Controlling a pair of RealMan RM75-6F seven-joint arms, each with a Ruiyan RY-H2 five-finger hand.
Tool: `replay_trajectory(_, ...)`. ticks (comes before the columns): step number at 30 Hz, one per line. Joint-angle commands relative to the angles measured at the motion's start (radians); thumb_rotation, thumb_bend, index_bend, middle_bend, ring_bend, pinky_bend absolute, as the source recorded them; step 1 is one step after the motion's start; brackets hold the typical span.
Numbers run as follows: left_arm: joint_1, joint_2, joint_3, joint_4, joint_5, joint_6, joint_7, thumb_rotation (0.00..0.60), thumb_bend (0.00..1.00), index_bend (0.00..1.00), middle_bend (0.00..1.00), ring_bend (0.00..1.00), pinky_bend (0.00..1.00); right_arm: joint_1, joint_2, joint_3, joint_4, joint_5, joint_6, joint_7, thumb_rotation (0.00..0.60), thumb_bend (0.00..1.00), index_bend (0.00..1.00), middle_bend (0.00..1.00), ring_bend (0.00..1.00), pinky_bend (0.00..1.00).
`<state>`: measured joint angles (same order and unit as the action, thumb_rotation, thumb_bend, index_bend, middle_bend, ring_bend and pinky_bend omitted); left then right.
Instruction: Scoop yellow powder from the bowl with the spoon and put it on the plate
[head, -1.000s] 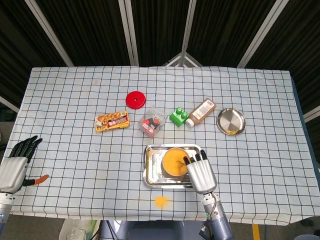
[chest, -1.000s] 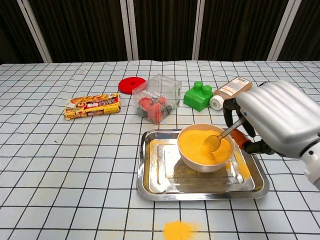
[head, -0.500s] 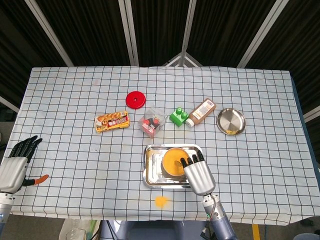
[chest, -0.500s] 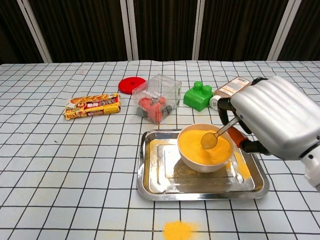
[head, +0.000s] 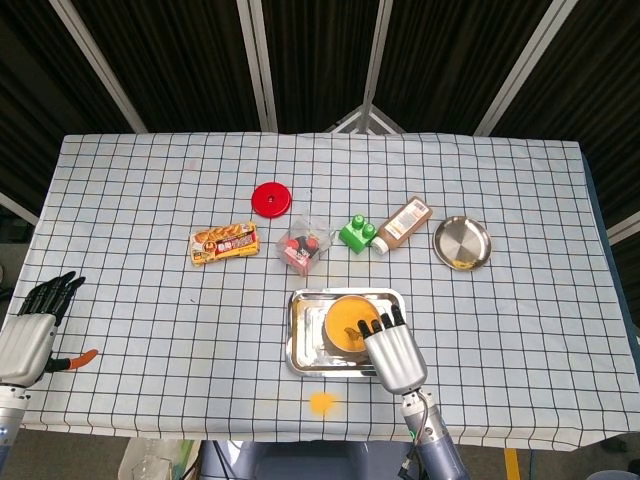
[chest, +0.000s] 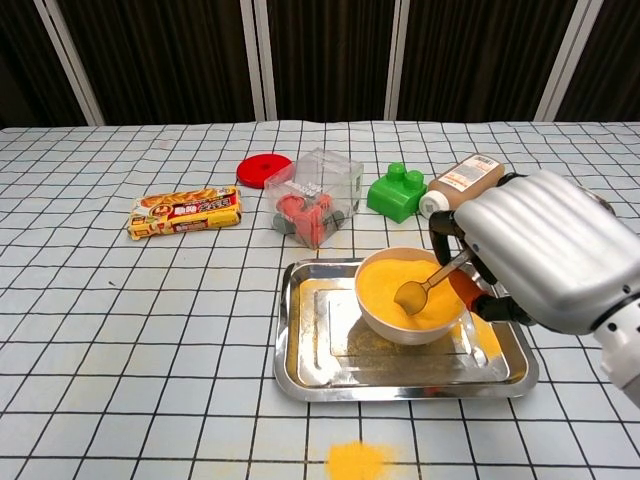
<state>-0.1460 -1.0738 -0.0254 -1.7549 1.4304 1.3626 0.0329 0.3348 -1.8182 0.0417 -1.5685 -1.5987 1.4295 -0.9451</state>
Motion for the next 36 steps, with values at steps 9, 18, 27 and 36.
replay_trajectory(9,0.0,0.001,-0.001,-0.001,-0.005,-0.002,0.001,0.6,0.0,0.0,0.0,0.0,0.0,0.009,0.0,0.029,0.076,-0.007,-0.006,-0.007,0.6,0.71,0.97,0.71,0.56,0.37)
replay_trajectory(18,-0.001,0.0,0.0,-0.003,-0.006,-0.005,0.004,0.6,0.0,0.0,0.0,0.0,0.0,0.003,0.015,0.066,0.112,0.017,0.009,0.013,0.6,0.71,0.97,0.71,0.56,0.37)
replay_trajectory(27,-0.001,0.001,0.001,-0.004,-0.004,-0.005,0.005,0.6,0.0,0.0,0.0,0.0,0.0,-0.006,0.021,0.038,0.033,-0.007,0.018,0.04,0.6,0.71,0.97,0.71,0.56,0.36)
replay_trajectory(36,0.0,0.002,0.0,-0.004,-0.003,-0.002,-0.001,0.6,0.0,0.0,0.0,0.0,0.0,-0.013,0.006,0.011,0.03,-0.019,0.004,0.023,0.6,0.71,0.97,0.71,0.56,0.37)
